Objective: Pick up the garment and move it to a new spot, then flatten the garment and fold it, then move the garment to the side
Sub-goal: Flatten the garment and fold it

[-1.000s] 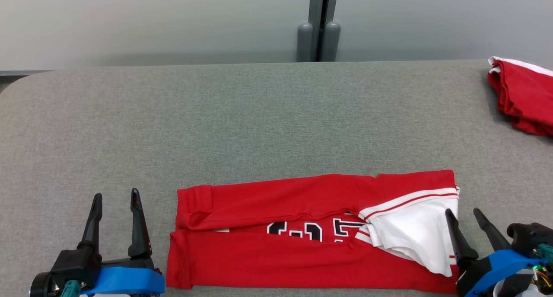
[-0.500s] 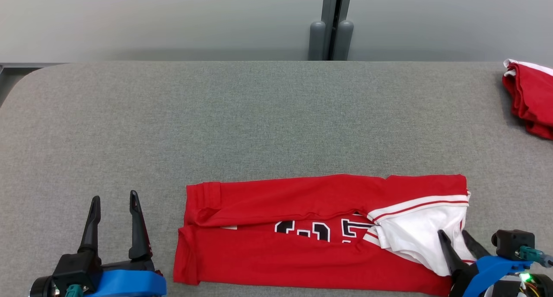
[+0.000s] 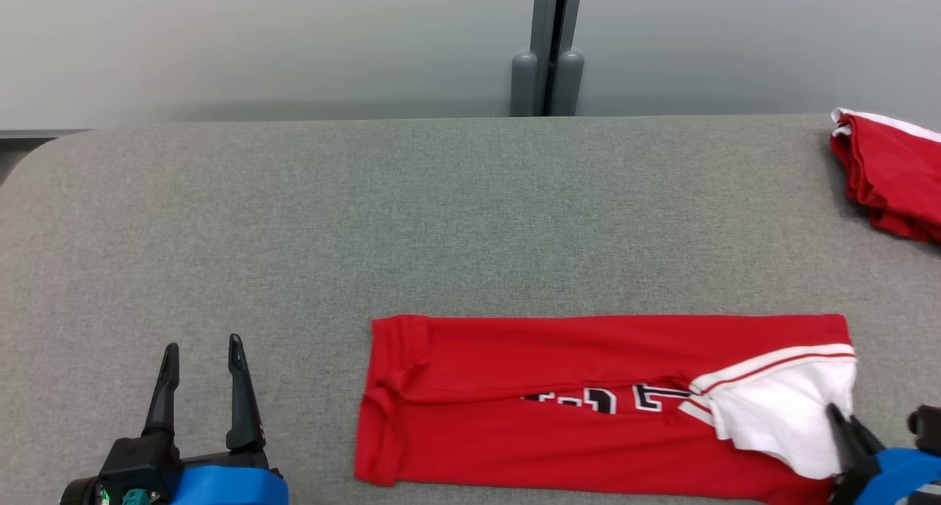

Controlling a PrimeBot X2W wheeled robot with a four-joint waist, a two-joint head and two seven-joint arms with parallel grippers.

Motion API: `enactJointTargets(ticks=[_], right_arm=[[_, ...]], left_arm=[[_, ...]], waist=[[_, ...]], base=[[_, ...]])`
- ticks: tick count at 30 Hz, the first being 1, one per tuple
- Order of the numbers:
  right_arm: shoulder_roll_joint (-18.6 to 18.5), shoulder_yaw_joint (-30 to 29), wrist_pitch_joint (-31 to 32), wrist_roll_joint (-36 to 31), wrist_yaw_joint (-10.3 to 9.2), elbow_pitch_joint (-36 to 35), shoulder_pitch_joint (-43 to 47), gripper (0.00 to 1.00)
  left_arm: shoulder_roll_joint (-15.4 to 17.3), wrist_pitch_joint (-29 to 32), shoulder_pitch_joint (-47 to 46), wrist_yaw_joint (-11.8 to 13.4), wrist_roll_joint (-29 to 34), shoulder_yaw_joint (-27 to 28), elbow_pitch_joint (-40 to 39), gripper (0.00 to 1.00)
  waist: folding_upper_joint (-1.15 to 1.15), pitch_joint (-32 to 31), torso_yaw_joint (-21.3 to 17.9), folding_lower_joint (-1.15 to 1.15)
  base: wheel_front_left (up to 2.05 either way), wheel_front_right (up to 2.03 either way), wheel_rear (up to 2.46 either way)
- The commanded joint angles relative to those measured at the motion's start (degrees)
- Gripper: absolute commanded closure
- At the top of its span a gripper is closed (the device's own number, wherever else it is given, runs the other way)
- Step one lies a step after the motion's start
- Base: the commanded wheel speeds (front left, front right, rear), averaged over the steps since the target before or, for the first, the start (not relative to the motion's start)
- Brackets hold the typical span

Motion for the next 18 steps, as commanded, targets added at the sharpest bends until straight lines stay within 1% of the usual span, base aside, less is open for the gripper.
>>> enactJointTargets(ticks=[1, 4, 10, 14, 18], right_arm=[[-1.37, -1.19, -0.35, -0.07, -0.11, 0.20, 0.86, 1.00], [-2.41, -2.39, -0.34, -0.30, -0.10, -0.19, 1.69, 1.00], [-2.39, -2.43, 0.15, -0.67, -0.09, -2.82, 2.02, 1.00], [-1.39, -1.02, 0.72, -1.17, -0.06, -6.96, 2.33, 1.00], [-0.26, 0.30, 1.76, -1.52, -0.06, -13.06, 2.84, 1.00]], left_arm=[[-0.04, -0.14, 0.31, -0.09, 0.03, 0.18, 0.08, 0.00], [-0.04, -0.14, 0.59, 0.10, -0.07, -0.07, -0.10, 0.00], [-0.05, -0.14, 1.07, 0.22, -0.08, -0.05, -0.15, 0.00], [-0.04, -0.14, 0.99, -0.21, 0.02, 0.22, 0.24, 0.00], [-0.04, -0.14, 0.96, -0.16, 0.06, 0.36, 0.06, 0.00]], waist=[[0.00, -0.15, -0.22, 0.00], [0.00, -0.35, -0.64, 0.00], [0.00, -0.70, -1.64, 0.00], [0.00, -0.83, -2.29, 0.00], [0.00, -0.55, -2.88, 0.00]], base=[[0.00, 0.00, 0.00], [0.00, 0.00, 0.00], [0.00, 0.00, 0.00], [0.00, 0.00, 0.00], [0.00, 0.00, 0.00]])
